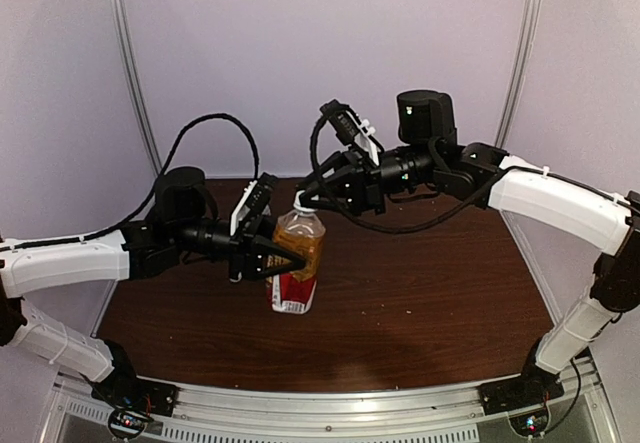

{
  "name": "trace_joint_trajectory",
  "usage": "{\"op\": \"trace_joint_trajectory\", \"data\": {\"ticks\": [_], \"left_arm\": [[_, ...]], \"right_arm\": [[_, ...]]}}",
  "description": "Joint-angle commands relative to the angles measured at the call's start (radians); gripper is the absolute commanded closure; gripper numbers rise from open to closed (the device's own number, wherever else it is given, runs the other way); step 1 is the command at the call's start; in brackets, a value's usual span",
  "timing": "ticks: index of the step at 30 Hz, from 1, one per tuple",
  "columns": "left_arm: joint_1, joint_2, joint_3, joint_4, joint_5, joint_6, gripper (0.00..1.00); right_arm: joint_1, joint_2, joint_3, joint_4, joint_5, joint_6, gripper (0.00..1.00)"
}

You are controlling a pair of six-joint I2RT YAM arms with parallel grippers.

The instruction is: Unscrew the bottle caps

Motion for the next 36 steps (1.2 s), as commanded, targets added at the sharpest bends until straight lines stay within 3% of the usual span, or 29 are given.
{"op": "trace_joint_trajectory", "data": {"ticks": [1,6,11,18,24,36], "left_arm": [[-0.005,-0.034,0.012,0.089,0.012,0.021,0.69],[-0.005,-0.039,0.025,0.023,-0.094,0.06,0.68],[-0.005,-0.028,0.043,-0.024,-0.197,0.075,0.68],[-0.005,-0.011,0.063,-0.063,-0.317,0.08,0.67],[-0.005,-0.005,0.072,-0.078,-0.373,0.075,0.67],[-0.005,-0.009,0.076,-0.092,-0.405,0.085,0.67]], "right_arm": [[-0.016,-0.031,0.01,-0.027,0.177,0.067,0.58],[-0.009,-0.079,0.002,-0.011,0.282,0.145,0.36],[0.014,-0.113,0.0,-0.021,0.431,0.209,0.2],[0.075,-0.099,0.028,-0.07,0.685,0.281,0.14],[0.113,-0.046,0.076,-0.135,0.801,0.301,0.15],[0.123,-0.005,0.079,-0.132,0.767,0.307,0.45]]}}
